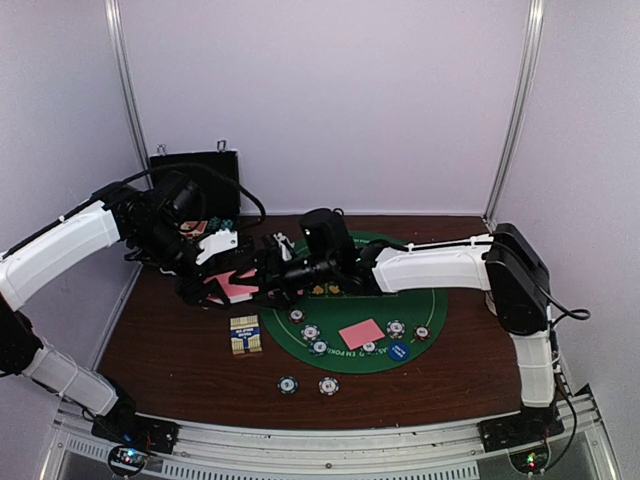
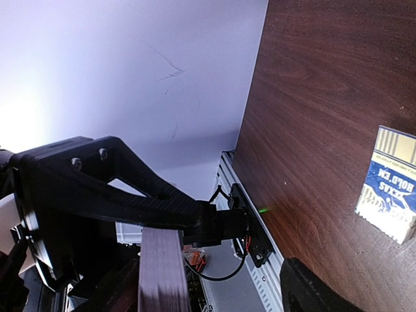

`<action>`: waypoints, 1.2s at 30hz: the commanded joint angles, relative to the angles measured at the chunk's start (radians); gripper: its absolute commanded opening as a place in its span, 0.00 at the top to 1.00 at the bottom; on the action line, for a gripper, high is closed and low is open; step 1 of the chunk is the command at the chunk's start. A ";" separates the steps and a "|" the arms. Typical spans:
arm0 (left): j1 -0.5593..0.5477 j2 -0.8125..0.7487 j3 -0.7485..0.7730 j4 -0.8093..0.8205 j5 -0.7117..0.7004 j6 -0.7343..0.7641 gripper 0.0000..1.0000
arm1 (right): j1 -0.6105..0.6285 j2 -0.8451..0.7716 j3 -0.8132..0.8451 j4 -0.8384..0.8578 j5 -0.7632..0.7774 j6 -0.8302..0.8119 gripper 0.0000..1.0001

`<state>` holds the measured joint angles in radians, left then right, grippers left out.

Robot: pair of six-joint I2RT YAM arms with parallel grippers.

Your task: Distribute texas hold em gaming equipment

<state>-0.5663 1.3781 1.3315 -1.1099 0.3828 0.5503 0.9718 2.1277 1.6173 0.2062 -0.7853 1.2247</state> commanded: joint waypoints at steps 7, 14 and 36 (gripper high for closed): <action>0.004 -0.031 0.023 0.026 0.019 0.001 1.00 | -0.036 -0.098 -0.074 -0.057 -0.011 -0.050 0.41; 0.003 -0.031 0.020 0.027 0.019 0.002 1.00 | -0.047 -0.148 -0.079 -0.075 -0.024 -0.056 0.50; 0.003 -0.038 0.002 0.026 -0.002 0.009 1.00 | -0.068 -0.238 -0.126 0.037 -0.088 0.076 0.99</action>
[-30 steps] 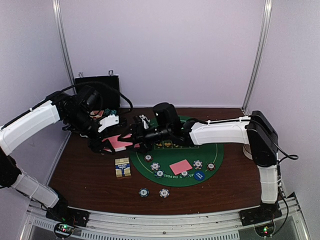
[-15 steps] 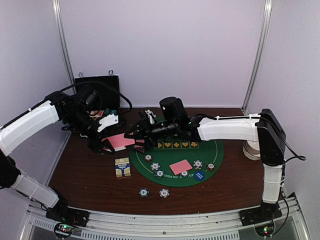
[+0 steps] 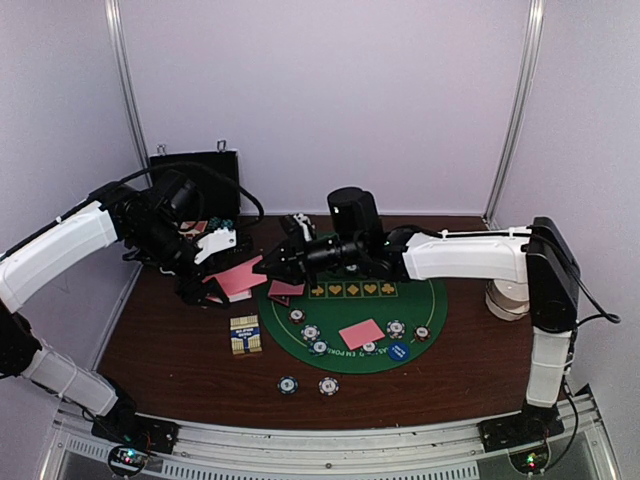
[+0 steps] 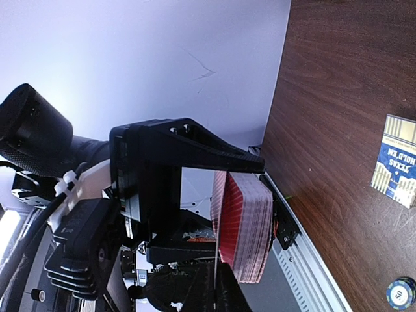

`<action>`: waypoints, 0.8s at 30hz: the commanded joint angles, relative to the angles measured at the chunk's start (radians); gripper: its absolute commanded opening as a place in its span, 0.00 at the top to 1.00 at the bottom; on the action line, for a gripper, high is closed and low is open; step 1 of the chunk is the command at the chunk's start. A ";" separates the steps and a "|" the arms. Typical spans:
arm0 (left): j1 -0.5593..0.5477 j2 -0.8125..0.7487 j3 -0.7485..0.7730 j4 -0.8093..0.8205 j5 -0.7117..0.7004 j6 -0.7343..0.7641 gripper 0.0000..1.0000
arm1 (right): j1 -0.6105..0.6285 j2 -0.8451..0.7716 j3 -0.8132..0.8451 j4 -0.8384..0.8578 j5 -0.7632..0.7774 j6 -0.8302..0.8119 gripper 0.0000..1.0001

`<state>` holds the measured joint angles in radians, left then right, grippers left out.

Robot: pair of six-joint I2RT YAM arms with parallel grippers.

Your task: Distribute texas hold em gaming equipment

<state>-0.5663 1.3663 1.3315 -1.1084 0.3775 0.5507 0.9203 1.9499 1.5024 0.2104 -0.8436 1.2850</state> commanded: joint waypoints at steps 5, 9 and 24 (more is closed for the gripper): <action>0.003 -0.031 -0.001 0.025 -0.004 0.011 1.00 | -0.060 -0.080 -0.014 -0.042 -0.036 -0.031 1.00; 0.003 -0.034 -0.004 0.025 -0.012 0.011 1.00 | -0.111 -0.083 -0.018 -0.078 -0.042 -0.064 1.00; 0.003 -0.043 -0.009 0.025 -0.006 0.010 1.00 | -0.220 0.225 0.229 -0.384 0.085 -0.349 1.00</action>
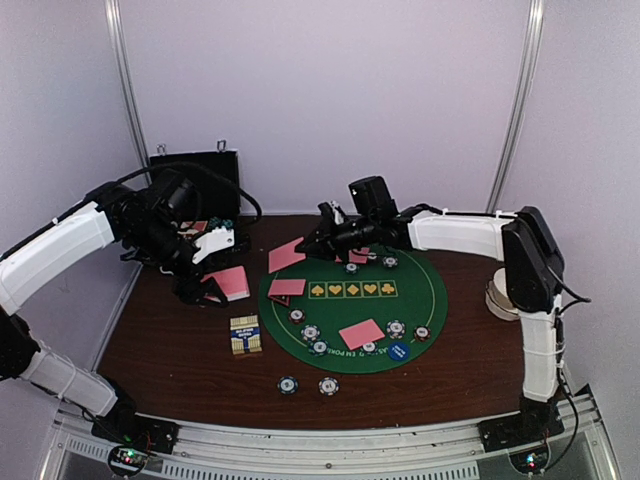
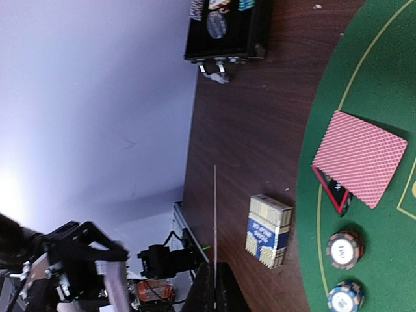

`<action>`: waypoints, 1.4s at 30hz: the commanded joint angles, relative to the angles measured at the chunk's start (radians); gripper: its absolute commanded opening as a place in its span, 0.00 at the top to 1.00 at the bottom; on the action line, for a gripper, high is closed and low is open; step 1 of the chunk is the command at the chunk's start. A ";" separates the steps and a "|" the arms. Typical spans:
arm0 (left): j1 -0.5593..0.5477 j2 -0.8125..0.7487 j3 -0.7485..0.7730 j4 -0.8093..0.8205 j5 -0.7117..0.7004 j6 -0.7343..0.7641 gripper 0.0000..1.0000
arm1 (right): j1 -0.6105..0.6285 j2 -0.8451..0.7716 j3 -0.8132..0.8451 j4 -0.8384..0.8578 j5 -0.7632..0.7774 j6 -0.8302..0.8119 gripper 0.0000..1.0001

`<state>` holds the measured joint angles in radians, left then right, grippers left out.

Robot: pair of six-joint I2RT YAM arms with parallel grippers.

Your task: Distribute texas hold em gaming equipment

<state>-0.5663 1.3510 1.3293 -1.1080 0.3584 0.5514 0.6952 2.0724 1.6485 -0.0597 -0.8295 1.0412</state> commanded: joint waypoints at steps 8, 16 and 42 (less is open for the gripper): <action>0.003 -0.036 -0.015 0.025 0.019 0.009 1.00 | 0.008 0.335 0.274 -0.115 0.119 -0.092 1.00; 0.003 -0.038 -0.022 0.025 0.024 0.009 1.00 | 0.014 0.434 0.379 -0.138 0.142 -0.082 1.00; 0.003 -0.034 -0.015 0.025 0.030 0.007 1.00 | 0.018 0.134 0.224 -0.306 0.263 -0.270 0.37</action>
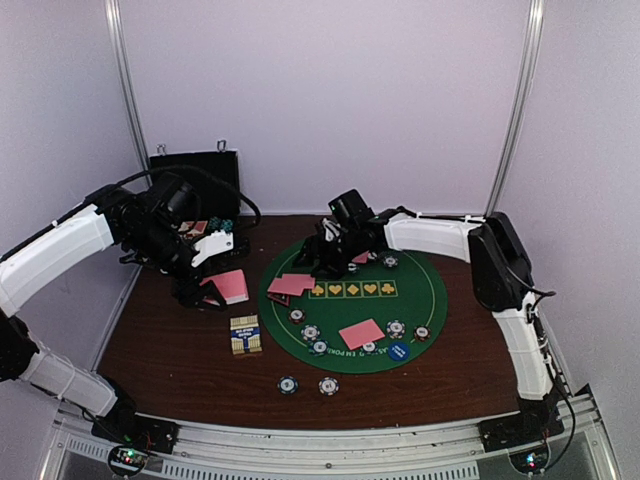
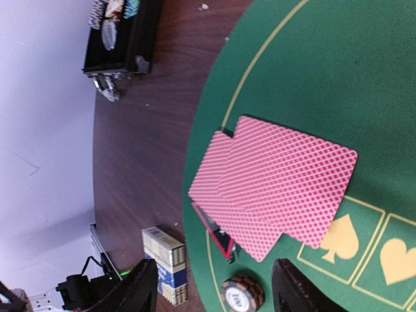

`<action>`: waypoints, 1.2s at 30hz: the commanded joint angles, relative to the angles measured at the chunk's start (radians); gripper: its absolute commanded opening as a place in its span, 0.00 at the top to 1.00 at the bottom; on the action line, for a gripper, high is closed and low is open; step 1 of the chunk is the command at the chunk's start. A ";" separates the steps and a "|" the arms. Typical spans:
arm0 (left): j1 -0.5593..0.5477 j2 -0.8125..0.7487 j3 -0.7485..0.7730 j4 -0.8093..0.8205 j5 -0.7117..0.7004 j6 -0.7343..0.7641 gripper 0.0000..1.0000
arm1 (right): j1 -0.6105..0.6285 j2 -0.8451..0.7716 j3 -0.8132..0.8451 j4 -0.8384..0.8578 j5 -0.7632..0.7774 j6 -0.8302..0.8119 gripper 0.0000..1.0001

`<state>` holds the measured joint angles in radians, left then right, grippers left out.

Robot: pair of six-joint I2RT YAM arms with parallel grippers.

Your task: Distribute texas hold em gaming equipment

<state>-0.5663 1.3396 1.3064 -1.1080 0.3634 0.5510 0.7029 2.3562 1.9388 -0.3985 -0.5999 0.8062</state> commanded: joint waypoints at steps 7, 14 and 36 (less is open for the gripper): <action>0.003 -0.007 0.019 0.024 0.029 0.002 1.00 | 0.028 -0.287 -0.186 0.081 -0.003 -0.024 0.32; 0.003 -0.001 0.028 0.031 0.027 -0.003 1.00 | 0.094 -0.417 -0.380 0.305 -0.086 0.094 0.24; 0.003 0.004 0.037 0.031 0.029 -0.008 1.00 | 0.263 -0.382 -0.465 0.733 -0.187 0.367 0.11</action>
<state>-0.5663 1.3430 1.3075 -1.1076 0.3645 0.5503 0.9508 1.9514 1.4258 0.2832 -0.7547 1.1500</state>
